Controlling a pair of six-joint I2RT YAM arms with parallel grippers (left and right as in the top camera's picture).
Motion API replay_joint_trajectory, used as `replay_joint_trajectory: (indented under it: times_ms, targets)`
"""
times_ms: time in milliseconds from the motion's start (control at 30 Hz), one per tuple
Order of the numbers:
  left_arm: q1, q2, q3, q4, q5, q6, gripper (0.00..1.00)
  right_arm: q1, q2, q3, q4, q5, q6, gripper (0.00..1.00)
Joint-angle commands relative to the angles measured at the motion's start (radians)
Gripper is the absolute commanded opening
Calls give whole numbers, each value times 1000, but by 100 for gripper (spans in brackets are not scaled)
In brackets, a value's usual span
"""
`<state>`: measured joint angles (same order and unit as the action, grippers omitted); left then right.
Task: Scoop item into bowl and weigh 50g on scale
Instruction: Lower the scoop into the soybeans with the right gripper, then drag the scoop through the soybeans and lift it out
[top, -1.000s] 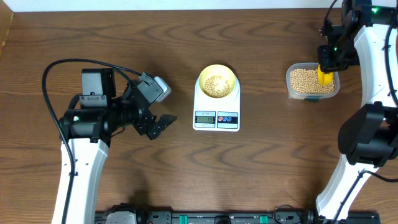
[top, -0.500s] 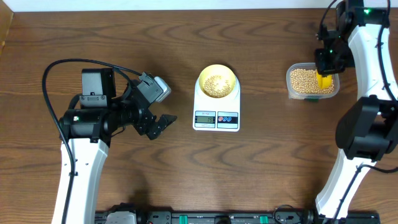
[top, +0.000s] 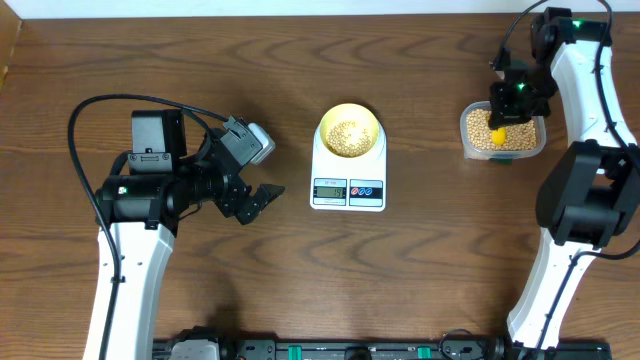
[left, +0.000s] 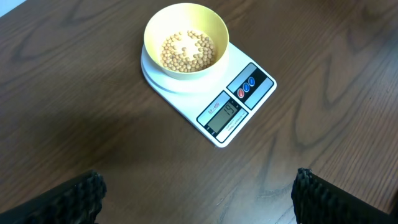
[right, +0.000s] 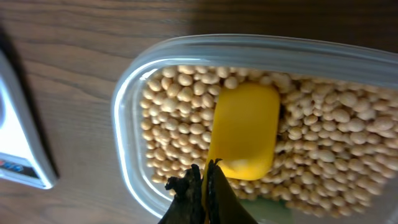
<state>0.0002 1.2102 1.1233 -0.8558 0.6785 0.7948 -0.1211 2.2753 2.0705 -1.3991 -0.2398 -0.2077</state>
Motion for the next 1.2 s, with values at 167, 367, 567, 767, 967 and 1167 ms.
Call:
replay_joint_trajectory:
  times_ms: [167, 367, 567, 767, 967, 1167]
  targets:
    - [5, 0, 5, 0, 9, 16, 98, -65, 27, -6, -27, -208, -17, 1]
    - [5, 0, 5, 0, 9, 16, 98, -132, 27, -6, -43, -257, -18, 1]
    - [5, 0, 5, 0, 9, 16, 98, -217, 27, -6, -67, -368, -77, 1]
    - [5, 0, 5, 0, 9, 16, 97, -288, 27, -6, -87, -451, -116, 1]
    - [5, 0, 5, 0, 9, 16, 98, -340, 27, -6, -106, -461, -151, 1]
    - [5, 0, 5, 0, 9, 16, 97, -370, 27, -6, -112, -548, -175, 1]
